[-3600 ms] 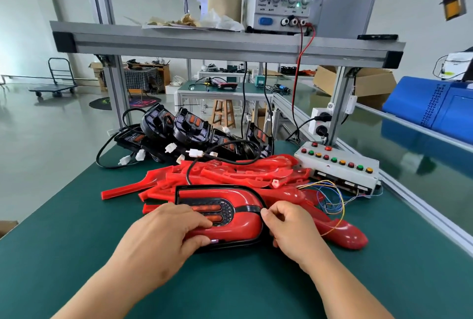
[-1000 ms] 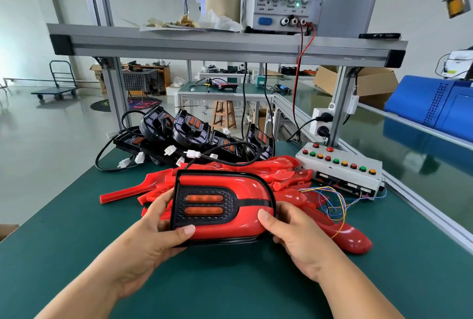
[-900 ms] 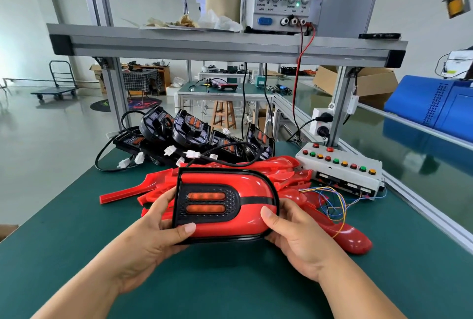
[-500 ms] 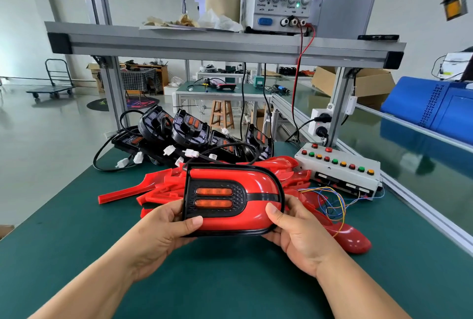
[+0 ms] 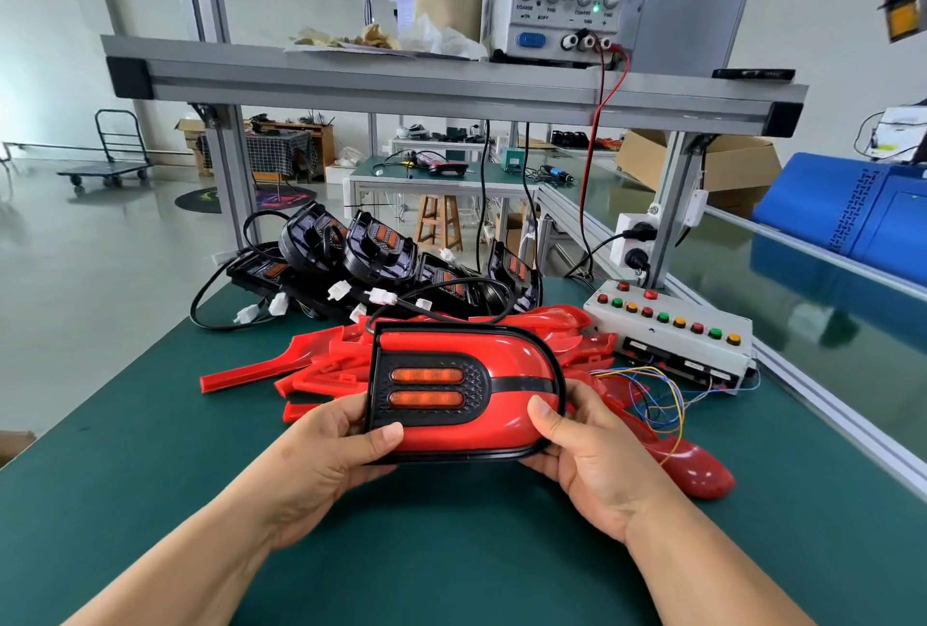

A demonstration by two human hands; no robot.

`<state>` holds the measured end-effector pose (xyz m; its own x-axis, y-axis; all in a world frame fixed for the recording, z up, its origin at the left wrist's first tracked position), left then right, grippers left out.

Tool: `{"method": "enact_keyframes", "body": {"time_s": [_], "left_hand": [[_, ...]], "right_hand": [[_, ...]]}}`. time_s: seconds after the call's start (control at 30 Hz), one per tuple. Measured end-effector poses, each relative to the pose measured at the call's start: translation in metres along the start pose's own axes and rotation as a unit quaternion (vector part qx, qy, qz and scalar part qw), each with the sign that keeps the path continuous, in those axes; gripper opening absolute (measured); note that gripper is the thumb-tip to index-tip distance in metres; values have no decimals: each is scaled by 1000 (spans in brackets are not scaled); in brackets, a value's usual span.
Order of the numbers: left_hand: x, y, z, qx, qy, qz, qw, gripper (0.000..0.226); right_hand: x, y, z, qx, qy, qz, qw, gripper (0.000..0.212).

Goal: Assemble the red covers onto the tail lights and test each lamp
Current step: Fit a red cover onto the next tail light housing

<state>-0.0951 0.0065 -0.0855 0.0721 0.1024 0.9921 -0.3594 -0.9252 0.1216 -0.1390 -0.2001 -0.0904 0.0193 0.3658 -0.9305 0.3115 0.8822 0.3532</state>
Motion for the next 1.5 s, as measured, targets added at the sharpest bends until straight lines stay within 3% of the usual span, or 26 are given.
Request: {"method": "enact_keyframes", "body": {"time_s": [0.3,0.47,0.93,1.13,1.3,1.43,1.5], "left_hand": [[-4,-4,2,1,-8,-16,1000,68],[-5,-5,-1,-47,-22,-55,997,35],[-4,-6,-5,-20,-12,-21,1000,38],[-2,-9,-12,-10,-33,18,999,29],[2,-22,-17,17,-13,167,986,20],[18,-31,-15,2,4,264,964,22],[33,-47,-3,48,18,294,955,26]], "right_hand": [[4,2,0,-8,18,21,1000,49],[2,4,-2,-9,22,19,1000,51],[1,-2,-8,11,31,-13,999,48],[-6,-14,-8,88,-20,-153,984,46],[-12,-22,-9,132,-82,-289,945,30],[-17,-20,-11,141,-125,-377,907,32],[-18,-21,-11,148,-125,-384,903,29]]}}
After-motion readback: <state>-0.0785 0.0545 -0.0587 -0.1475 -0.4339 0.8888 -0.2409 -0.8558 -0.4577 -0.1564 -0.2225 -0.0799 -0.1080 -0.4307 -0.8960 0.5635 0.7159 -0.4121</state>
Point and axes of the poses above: each hand's wrist, its own z-axis towards the middle knuckle, its own y-axis out of the palm, x = y × z, the point moved 9 cm from there along z, towards the middle knuckle, and after that the axes turned 12 degrees about x, right-handed, at the moved point
